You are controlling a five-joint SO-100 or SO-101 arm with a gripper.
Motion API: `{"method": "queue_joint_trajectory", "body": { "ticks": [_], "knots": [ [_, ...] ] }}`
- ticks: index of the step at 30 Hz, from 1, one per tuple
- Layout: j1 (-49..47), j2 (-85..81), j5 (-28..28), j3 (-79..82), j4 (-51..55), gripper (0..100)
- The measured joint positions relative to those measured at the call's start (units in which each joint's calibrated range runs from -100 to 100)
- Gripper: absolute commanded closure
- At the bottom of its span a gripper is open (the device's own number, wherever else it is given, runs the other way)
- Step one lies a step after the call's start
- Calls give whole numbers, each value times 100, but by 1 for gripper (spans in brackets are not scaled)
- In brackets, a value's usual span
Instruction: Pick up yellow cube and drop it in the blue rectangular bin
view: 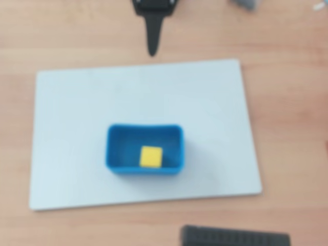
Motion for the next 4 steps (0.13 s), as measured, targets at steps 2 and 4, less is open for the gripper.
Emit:
{"method": "queue_joint_trajectory", "body": {
  "ticks": [2,4],
  "knots": [
    [0,-231,39,463,-260,100],
    [0,-443,73,954,-546,100]
  ]
}}
